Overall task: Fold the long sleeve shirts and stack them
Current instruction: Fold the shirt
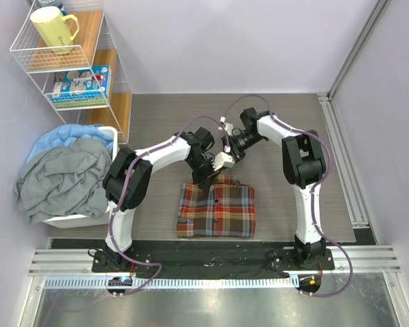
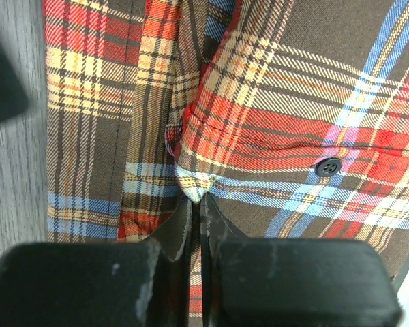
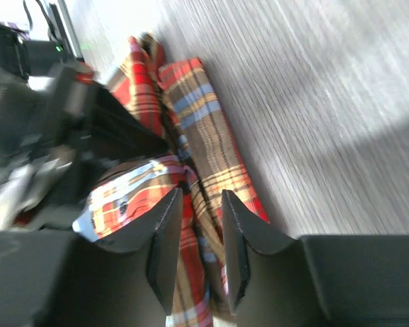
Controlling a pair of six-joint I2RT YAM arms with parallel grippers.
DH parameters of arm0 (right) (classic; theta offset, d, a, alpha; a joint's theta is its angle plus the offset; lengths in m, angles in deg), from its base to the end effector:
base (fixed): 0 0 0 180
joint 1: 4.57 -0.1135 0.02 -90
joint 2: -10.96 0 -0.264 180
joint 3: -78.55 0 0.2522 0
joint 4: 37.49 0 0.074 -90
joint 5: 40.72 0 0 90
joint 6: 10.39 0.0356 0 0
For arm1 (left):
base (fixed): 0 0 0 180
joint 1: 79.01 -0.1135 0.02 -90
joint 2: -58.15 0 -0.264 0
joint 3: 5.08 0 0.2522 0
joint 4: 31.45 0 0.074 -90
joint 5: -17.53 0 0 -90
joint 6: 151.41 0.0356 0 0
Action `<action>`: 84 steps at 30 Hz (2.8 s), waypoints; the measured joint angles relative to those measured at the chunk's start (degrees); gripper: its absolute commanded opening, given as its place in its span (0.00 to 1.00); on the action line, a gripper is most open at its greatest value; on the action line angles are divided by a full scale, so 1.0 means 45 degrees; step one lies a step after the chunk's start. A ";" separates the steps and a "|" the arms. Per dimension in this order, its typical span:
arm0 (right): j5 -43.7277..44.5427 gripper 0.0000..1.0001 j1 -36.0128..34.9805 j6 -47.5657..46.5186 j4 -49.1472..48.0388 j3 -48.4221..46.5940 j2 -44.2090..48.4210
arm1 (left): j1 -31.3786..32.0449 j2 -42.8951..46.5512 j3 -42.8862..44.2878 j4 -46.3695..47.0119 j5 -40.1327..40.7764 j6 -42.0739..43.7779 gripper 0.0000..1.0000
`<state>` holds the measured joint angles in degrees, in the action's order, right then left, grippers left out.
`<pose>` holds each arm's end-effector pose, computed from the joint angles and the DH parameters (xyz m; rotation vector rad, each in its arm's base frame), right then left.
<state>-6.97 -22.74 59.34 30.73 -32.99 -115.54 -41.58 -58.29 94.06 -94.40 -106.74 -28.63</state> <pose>0.4011 0.1628 0.1675 -0.9568 2.4867 1.4203 0.3022 -0.2565 0.1730 1.7100 2.3015 -0.8929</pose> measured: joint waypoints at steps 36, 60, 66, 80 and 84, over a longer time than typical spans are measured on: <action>0.1370 0.60 0.0034 -0.1078 0.0763 -0.1341 -0.1423 | -0.1141 -0.0850 0.2783 -0.0937 0.0185 -0.0617 0.31; 0.2234 0.76 0.1729 -0.4027 0.4192 0.1520 0.1991 | -0.3254 -0.0029 0.0913 -0.1297 -0.0651 -0.1846 0.62; 0.2919 0.47 0.1593 -0.4133 0.3381 0.1821 0.1802 | -0.3351 -0.0029 0.0821 -0.1146 -0.0529 -0.1841 0.57; 0.4046 0.02 0.1593 -0.1127 0.0442 0.1540 0.0350 | -0.3657 -0.2059 0.2409 -0.0267 0.0714 -0.2788 0.00; 0.4153 0.01 0.1710 -0.0121 0.0214 0.0714 -0.0262 | -0.3905 -0.2642 0.3313 -0.0301 0.0699 -0.3152 0.00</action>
<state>11.72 -15.05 58.79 31.69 -29.77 -116.72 -59.15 -70.18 108.97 -95.75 -103.59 -42.82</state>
